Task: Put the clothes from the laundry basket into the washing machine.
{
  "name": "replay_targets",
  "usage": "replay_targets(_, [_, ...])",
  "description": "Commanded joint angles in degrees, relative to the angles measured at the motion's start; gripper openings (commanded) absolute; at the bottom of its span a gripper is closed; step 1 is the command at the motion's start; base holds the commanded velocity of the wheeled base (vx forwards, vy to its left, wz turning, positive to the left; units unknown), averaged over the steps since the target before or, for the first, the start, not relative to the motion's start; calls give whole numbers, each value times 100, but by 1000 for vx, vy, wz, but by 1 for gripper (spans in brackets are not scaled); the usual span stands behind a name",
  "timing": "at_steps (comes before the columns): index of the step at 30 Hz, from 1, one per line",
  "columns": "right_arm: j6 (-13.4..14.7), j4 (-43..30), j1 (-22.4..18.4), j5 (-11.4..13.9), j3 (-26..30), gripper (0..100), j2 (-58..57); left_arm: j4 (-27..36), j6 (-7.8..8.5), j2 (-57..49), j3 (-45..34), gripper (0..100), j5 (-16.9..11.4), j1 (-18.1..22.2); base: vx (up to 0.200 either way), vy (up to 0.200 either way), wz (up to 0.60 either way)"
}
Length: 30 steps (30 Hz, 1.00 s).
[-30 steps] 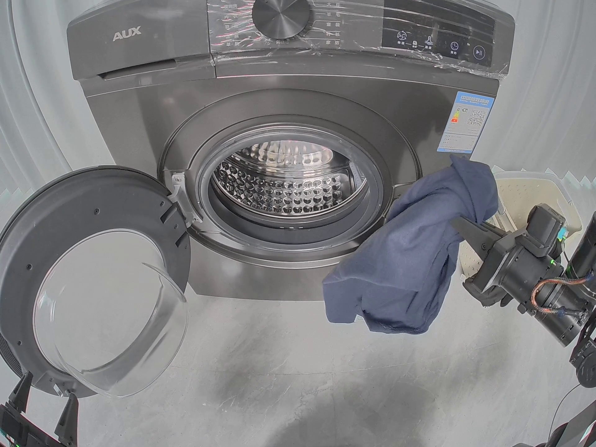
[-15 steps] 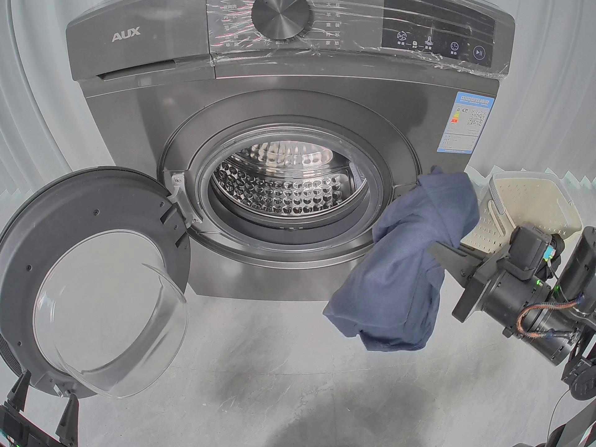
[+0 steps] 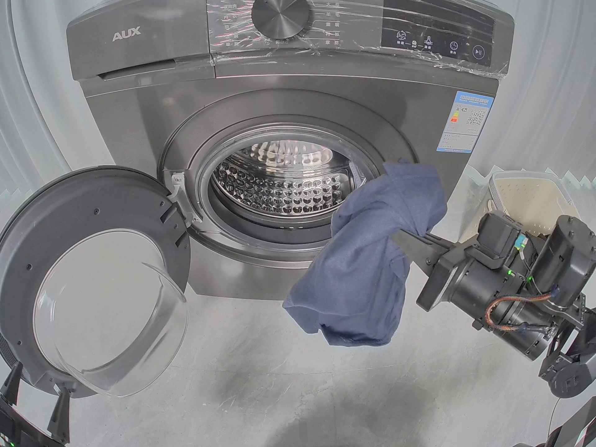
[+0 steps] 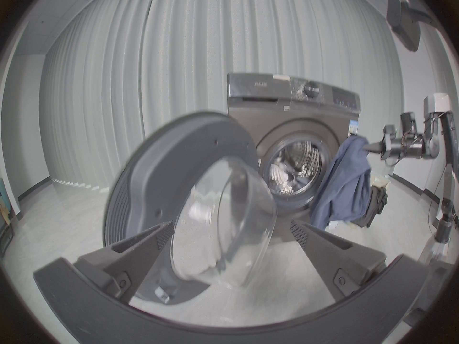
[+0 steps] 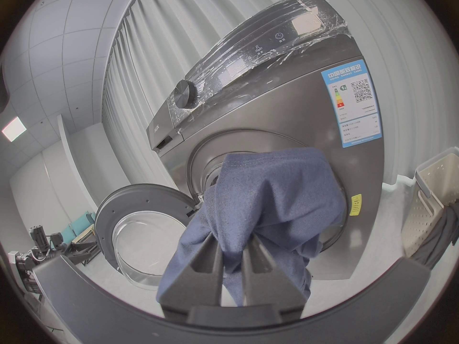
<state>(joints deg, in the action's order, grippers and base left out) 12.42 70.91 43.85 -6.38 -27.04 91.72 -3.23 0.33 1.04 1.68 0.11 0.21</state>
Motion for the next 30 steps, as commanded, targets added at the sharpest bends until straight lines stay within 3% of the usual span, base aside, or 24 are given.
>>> replay_targets(1, [50,212,106,-101,-284,0,522,-477,46,503,737,100,-380,102,0,0,0])
replay_targets(6, [50,538,203,-57,-645,0,900,-486,108,1417,1080,100,-1637,146,0,0,0])
replay_targets(9, [41,652,212,-66,-777,0,1041,-573,266,1997,1133,100,-2015,146,0,0,0])
replay_targets(10, [41,713,212,-66,-873,0,1120,-688,442,2349,1150,100,-2199,102,0,0,0])
replay_targets(12, [41,740,212,-66,-988,0,1164,-881,617,2841,1159,100,-2454,76,0,0,0])
replay_targets(16, [50,757,212,-66,-1137,0,1278,-1329,828,3684,1159,100,-2841,-126,0,0,0])
replay_targets(20, [41,854,212,-74,-1251,0,1392,-1927,749,4484,1203,100,-2815,-803,0,0,0])
replay_targets(21, [41,854,212,-74,-1251,0,1392,-1927,749,4484,1203,100,-2815,-803,0,0,0])
replay_targets(22, [41,889,212,-83,-1286,0,1445,-2199,749,4792,1229,100,-2736,-1128,0,0,0])
replay_targets(23, [41,889,212,-83,-1286,0,1445,-2199,749,4792,1229,100,-2736,-1128,0,0,0])
replay_targets(26, [50,889,212,-110,-1278,0,1454,-2577,679,5539,1423,100,-2331,-1946,0,0,0])
replay_targets(30, [50,889,203,-127,-1286,0,1445,-2973,354,6207,1563,100,-1901,-2666,0,0,0])
